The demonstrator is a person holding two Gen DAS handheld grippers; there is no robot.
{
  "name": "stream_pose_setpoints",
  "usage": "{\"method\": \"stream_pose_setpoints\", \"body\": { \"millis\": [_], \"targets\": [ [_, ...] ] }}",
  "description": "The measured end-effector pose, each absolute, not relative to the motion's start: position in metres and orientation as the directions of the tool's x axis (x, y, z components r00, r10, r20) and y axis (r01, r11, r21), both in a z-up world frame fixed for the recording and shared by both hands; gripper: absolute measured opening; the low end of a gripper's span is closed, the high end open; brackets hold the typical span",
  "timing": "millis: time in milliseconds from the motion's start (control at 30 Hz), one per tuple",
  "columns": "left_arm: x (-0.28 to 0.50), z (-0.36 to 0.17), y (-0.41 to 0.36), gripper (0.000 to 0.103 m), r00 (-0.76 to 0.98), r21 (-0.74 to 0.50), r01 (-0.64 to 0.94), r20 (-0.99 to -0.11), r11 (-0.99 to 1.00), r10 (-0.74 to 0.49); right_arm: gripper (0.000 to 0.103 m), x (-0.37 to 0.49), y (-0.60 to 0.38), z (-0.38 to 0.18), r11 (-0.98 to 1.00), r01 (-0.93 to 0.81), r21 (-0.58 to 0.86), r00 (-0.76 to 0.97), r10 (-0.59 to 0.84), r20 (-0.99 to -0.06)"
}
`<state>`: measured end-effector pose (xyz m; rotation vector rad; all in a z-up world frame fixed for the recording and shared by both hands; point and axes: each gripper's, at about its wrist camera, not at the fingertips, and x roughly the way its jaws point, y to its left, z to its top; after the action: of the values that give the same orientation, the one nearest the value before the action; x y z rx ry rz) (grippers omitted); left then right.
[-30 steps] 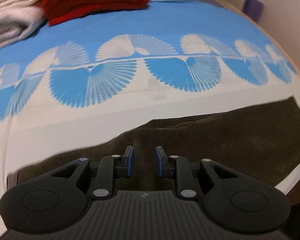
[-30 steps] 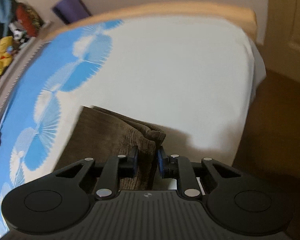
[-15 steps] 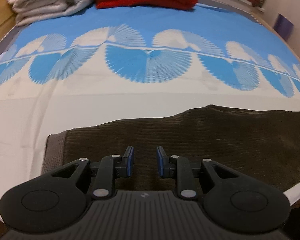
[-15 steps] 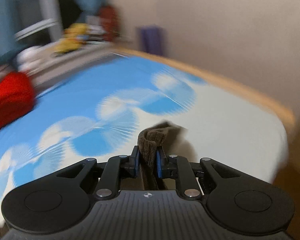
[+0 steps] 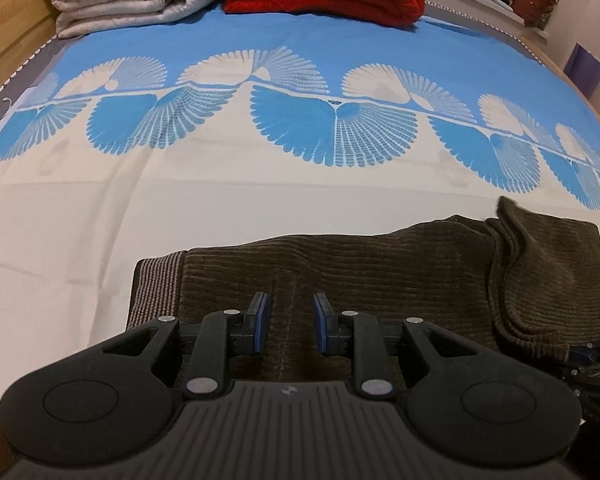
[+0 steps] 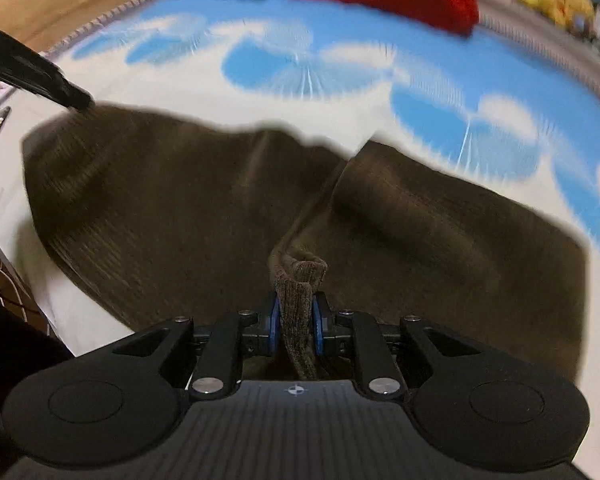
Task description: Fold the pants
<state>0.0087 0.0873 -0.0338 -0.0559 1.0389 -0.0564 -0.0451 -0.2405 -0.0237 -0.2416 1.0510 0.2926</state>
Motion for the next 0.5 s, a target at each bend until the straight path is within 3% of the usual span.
{"method": "stream_pose_setpoints", "body": {
  "millis": [167,267,367,433,500],
  "targets": [
    [0.009,-0.033,0.091,0.027,0.509,-0.074,0.025,-0.857,0.997,-0.076,0.017,-0.038,-0.249,-0.002,0.961,-0.276,-0.022,0.521,0.13,-0.844],
    [0.009,-0.033,0.093,0.027,0.512,-0.078,0.021,-0.856,0.997,-0.078,0.017,-0.045,-0.248,0.027,0.964,-0.254,-0.074,0.635,0.109,-0.765],
    [0.009,-0.033,0.094,0.027,0.509,-0.079,0.023,-0.857,0.997,-0.079,0.017,-0.072,-0.229,0.045,0.922,-0.351,-0.164,0.72,0.154,-0.676],
    [0.01,-0.034,0.092,0.027,0.506,-0.08,0.021,-0.859,0.997,-0.08,0.017,-0.083,-0.211,0.037,0.868,-0.458,-0.192,0.7,0.219,-0.68],
    [0.011,-0.035,0.09,0.029,0.499,-0.09,0.018,-0.862,0.996,-0.087,0.023,-0.087,-0.198,0.014,0.81,-0.567,-0.15,0.585,0.268,-0.766]
  ]
}}
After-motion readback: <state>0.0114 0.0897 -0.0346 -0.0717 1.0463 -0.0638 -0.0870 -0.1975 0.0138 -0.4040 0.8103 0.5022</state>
